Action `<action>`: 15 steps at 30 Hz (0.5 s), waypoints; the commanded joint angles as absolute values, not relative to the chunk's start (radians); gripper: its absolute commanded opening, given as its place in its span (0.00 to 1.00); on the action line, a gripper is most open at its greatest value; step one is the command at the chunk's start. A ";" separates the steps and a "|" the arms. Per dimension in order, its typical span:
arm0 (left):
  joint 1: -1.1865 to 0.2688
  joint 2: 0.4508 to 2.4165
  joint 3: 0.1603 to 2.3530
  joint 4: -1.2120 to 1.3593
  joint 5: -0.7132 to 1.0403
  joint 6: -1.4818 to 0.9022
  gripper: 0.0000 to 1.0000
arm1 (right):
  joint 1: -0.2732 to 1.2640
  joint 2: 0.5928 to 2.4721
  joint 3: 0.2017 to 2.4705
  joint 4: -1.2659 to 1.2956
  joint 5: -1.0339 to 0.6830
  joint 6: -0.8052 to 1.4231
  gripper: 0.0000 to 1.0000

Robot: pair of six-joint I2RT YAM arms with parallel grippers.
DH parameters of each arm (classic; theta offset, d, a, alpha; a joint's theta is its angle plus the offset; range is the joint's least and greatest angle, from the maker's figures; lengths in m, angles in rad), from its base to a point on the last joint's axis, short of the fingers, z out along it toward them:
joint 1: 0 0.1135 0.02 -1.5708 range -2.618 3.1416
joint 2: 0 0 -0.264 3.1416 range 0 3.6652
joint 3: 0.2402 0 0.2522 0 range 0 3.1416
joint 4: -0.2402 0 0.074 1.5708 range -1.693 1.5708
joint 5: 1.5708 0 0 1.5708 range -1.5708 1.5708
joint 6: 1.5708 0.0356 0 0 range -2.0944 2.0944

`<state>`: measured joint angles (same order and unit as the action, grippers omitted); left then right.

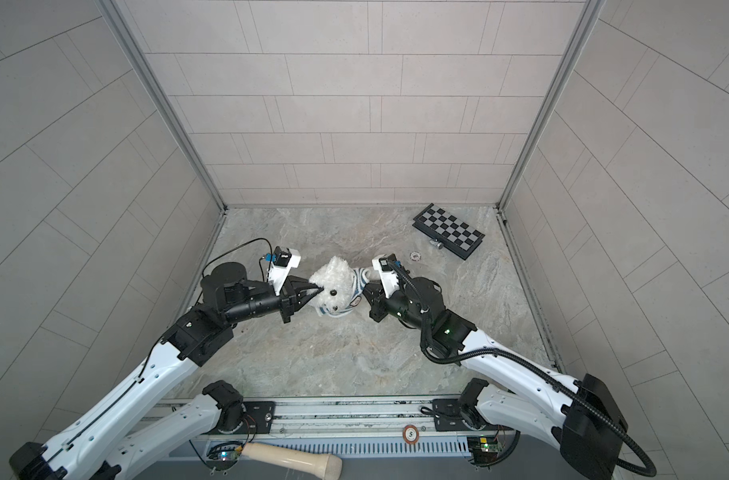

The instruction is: Dress the teddy bear

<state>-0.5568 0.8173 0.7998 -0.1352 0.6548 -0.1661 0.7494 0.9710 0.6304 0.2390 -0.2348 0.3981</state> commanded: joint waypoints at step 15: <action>-0.523 0.758 0.809 -0.208 0.690 -0.117 0.00 | 0.732 0.887 0.649 -0.020 -0.031 0.333 0.00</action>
